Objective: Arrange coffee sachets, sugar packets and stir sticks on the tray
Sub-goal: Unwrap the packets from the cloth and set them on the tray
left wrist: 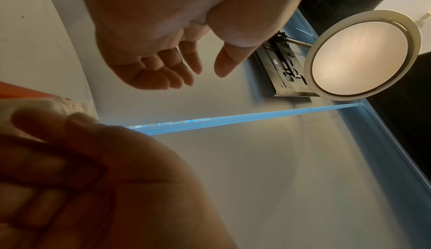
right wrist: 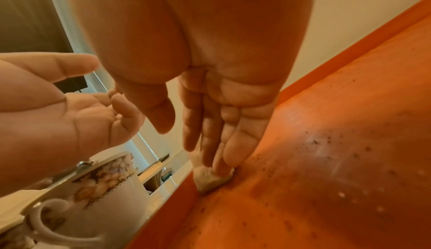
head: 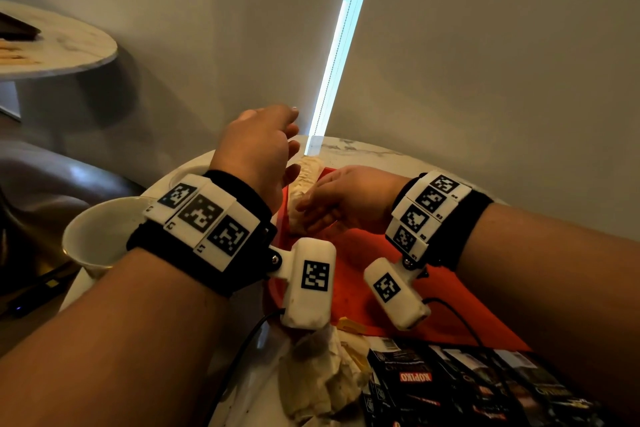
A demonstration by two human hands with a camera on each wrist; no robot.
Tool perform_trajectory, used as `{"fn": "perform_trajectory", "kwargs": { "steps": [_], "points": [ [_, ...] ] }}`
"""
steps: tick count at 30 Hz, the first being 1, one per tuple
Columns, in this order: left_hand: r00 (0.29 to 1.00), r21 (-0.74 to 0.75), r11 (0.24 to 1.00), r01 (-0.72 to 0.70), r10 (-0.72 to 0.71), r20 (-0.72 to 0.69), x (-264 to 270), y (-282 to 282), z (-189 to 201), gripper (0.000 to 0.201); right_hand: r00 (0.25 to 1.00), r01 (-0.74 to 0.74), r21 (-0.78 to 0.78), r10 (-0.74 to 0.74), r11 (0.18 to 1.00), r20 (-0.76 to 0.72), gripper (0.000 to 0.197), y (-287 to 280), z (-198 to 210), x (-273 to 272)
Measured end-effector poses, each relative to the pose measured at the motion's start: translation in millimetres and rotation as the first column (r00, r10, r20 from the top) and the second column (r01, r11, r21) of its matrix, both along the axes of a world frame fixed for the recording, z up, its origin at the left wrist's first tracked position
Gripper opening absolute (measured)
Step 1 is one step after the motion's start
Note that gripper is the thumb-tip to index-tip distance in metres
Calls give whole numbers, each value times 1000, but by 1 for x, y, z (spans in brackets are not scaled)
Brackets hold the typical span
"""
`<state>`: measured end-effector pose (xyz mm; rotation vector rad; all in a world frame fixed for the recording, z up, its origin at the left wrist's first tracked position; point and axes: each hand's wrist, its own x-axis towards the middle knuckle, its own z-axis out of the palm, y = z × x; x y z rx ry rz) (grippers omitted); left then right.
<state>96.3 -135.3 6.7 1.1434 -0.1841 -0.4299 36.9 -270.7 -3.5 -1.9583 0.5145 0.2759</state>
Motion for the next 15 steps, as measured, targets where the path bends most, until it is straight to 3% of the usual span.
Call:
{"fn": "perform_trajectory", "kwargs": {
  "steps": [8, 11, 15],
  "points": [
    [997, -69, 998, -7, 2, -77, 5, 0, 1, 9, 999, 43, -67, -43, 997, 11, 10, 4, 3, -2],
    [991, -128, 992, 1, -18, -132, 6, 2, 4, 11, 1000, 26, -209, -25, 978, 9, 13, 0, 16, -21],
    [988, -197, 980, 2, -32, -148, 5, 8, 11, 9, 1000, -4, -217, -2, 976, -28, 18, 7, 34, -50]
  ]
}}
